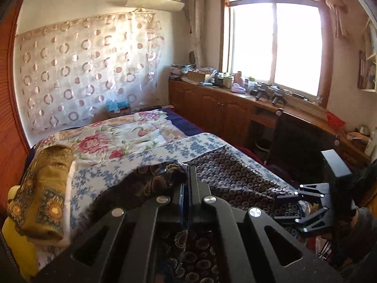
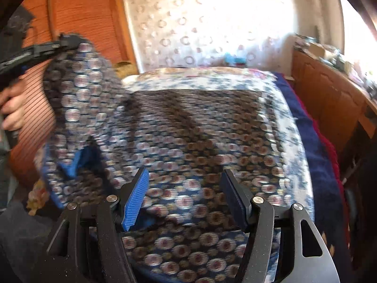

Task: Fold small clothes

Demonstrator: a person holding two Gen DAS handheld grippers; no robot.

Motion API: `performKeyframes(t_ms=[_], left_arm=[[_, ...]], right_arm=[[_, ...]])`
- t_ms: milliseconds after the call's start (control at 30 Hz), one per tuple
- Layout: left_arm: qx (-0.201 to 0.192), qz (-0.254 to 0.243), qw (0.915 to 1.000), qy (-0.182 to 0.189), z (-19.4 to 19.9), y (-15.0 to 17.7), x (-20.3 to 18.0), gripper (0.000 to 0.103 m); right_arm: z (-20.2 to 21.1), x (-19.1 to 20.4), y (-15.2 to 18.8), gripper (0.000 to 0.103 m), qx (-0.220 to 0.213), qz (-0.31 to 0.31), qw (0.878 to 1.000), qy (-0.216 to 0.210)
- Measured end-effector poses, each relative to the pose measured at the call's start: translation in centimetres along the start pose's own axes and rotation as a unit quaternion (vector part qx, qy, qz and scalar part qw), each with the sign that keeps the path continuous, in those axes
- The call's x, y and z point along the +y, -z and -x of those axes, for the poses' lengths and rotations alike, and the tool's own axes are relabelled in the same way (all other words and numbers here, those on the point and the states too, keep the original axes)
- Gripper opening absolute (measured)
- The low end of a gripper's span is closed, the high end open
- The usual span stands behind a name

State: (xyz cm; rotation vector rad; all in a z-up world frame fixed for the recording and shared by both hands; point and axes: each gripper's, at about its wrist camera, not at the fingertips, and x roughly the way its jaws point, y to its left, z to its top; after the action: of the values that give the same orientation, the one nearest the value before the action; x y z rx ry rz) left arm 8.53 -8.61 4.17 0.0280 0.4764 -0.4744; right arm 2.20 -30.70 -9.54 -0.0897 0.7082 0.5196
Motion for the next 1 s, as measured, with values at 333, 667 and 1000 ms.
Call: performKeyframes(t_ms=[333, 667, 1000], left_arm=[[-0.026, 0.057, 0.9964, -0.057, 5.9, 4.5, 4.3, 0.0], [-0.001, 0.103, 0.9874, -0.12, 7.2, 11.3, 9.2, 0.0], [0.02, 0.131, 0.9851, -0.11, 5.8, 13.9, 10.4, 0.0]], right_arm=[[-3.6, 8.0, -1.6, 0.03, 0.028, 0.08, 0.993, -0.083], [-8.9, 10.8, -1.8, 0.03, 0.07, 0.12, 0.986, -0.089], [-10.7, 9.0, -1.7, 0.039, 0.096, 0.123, 0.986, -0.061]])
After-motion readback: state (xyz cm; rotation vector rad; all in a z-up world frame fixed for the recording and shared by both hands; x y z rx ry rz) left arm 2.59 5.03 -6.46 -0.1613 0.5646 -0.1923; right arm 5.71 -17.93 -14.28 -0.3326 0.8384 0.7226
